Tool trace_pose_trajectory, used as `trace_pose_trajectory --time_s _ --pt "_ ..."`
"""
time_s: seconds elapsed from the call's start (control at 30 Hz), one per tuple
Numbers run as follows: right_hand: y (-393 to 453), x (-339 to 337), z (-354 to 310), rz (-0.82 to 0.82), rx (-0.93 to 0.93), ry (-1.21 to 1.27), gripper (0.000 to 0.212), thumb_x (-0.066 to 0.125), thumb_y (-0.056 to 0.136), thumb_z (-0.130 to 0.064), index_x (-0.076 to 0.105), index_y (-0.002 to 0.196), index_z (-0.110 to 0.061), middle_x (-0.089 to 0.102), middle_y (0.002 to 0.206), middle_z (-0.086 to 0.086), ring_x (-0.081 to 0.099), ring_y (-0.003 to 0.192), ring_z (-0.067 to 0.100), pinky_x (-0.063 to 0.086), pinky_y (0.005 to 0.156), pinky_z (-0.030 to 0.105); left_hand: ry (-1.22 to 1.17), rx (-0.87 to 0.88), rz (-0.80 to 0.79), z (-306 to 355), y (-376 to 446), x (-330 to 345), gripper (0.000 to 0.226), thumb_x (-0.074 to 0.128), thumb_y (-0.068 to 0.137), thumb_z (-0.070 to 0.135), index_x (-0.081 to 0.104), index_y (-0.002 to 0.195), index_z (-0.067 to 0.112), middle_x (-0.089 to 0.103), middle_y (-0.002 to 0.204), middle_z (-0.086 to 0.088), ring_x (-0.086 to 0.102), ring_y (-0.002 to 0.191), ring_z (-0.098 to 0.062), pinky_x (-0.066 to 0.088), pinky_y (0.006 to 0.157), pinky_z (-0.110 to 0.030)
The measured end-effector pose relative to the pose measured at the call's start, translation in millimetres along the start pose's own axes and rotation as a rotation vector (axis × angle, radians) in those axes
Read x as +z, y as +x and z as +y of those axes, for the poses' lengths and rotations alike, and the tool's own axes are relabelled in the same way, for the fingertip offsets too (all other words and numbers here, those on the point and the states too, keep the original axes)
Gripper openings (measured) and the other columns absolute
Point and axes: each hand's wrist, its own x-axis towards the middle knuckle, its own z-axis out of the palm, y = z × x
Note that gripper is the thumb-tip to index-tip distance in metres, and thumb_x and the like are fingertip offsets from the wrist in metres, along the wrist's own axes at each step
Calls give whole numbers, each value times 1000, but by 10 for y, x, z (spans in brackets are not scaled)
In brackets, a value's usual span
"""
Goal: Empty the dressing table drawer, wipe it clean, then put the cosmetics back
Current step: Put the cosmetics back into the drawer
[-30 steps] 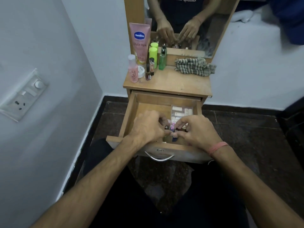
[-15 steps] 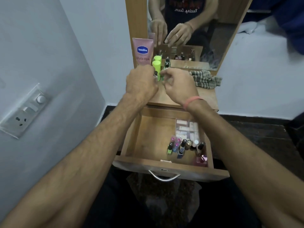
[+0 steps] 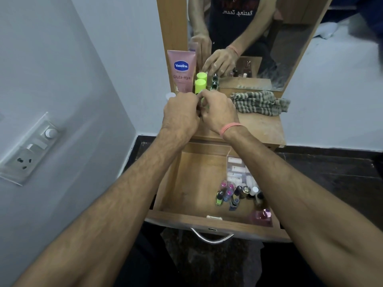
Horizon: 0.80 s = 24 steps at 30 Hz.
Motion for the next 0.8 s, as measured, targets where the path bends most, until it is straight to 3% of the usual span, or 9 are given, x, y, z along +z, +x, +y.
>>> trace_pose_trajectory --time_s 0.1,0.2,0.33,0.43,0.53,0.6,0.7,0.8 --pt "-52 -49 8 39 5 36 25 66 90 -15 69 107 -34 70 101 -9 70 94 25 60 82 46 -46 16 14 0 -90 -42 19 69 101 19 80 117 21 76 105 -5 67 101 -33 63 83 -46" --pt "-199 -234 115 66 36 103 10 78 91 -29 72 99 -33 71 92 -15 69 88 11 61 82 42 -143 32 22 -20 -227 -106 17 76 96 23 82 111 28 78 99 4 71 93 -24 58 76 -37" --pt "-795 -690 371 -25 125 307 24 89 84 -43 76 98 -28 73 87 -12 67 78 2 58 74 25 -316 45 -60 -13 -554 -236 15 85 95 30 82 110 30 80 101 13 75 97 -11 59 85 -30" --pt "-1420 -1077 512 -134 154 354 30 91 83 -40 77 100 -20 74 90 -7 66 78 1 53 69 13 -444 40 -194 127 -888 -358 15 87 95 28 82 109 29 77 99 17 69 89 4 46 69 -12" --pt "-1893 -1296 603 -242 197 348 27 92 81 -38 78 98 -23 76 89 -4 70 79 9 54 68 13 -533 75 -373 313 -1202 -379 9 89 94 27 83 100 30 76 92 16 63 63 17 43 54 -6" --pt "-2069 -1298 661 -317 218 300 24 93 81 -37 78 95 -26 76 86 -5 70 77 9 58 69 19 -493 119 -422 446 -1369 -338 10 91 92 33 83 96 34 76 90 19 62 61 18 48 61 -11" --pt "-2196 -1185 719 -340 209 203 17 93 82 -31 78 90 -28 75 80 -9 70 74 4 63 74 29 -411 149 -430 636 -1533 -222 12 93 89 37 82 95 37 76 92 22 70 84 6 60 84 -25" --pt "-2226 -1056 729 -368 202 53 14 90 84 -29 77 89 -31 73 77 -15 70 75 0 64 80 32 -310 162 -459 758 -1615 -78 15 93 89 37 80 96 39 77 105 20 71 100 -8 61 90 -34"
